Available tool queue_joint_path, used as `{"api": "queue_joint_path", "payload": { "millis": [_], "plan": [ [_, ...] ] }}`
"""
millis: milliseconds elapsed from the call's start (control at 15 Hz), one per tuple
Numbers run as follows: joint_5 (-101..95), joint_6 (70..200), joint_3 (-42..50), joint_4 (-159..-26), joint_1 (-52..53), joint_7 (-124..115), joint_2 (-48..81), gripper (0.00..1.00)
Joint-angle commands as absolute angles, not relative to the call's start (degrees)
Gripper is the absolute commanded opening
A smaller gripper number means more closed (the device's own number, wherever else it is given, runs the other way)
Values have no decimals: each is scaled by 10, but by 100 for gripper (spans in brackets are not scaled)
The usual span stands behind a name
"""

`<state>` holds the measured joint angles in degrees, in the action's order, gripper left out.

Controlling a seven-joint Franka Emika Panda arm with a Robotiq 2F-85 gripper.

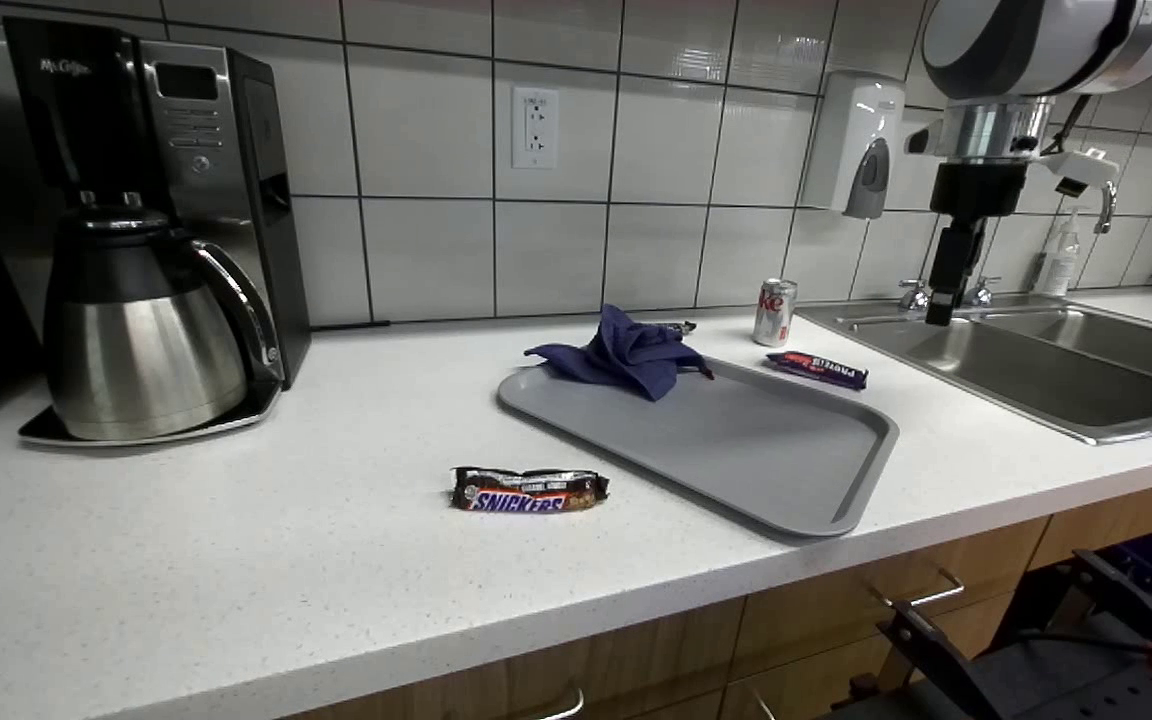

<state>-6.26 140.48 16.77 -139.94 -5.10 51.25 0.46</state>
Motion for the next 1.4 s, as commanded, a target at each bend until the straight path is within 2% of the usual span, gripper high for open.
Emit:
{"api": "queue_joint_path", "payload": {
  "millis": [0,733,1333],
  "plan": [
    [-47,1422,144,-1350,-80,558,65,100],
    [-43,1430,94,-1206,-132,547,213,100],
    [-60,1485,60,-1185,-139,550,259,100]
  ]
}}
